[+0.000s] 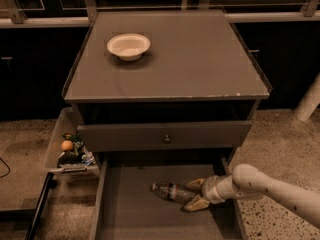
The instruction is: Place water bottle into middle drawer
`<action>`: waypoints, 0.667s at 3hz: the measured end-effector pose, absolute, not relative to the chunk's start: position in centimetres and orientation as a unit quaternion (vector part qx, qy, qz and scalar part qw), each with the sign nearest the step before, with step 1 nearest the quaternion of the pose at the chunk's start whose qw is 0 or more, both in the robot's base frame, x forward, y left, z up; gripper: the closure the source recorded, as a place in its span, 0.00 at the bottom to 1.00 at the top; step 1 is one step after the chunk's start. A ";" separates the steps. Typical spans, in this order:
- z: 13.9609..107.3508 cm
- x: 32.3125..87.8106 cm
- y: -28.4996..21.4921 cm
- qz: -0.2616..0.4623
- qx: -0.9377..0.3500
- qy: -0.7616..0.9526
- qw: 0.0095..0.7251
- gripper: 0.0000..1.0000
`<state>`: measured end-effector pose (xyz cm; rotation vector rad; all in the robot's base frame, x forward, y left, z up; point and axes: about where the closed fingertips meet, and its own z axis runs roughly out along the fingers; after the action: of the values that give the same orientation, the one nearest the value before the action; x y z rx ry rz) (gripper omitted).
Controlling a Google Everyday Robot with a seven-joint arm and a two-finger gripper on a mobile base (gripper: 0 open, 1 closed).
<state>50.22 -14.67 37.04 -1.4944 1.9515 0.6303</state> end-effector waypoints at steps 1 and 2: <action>37.0 50.2 -14.7 0.237 -0.562 0.734 0.298 0.00; 37.8 49.9 -14.8 0.230 -0.565 0.732 0.305 0.00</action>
Offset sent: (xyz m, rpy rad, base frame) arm -0.0045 -0.0068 0.0181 -0.0087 -0.0495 -0.0082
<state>49.94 -14.78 37.76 -1.4958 1.9376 0.6101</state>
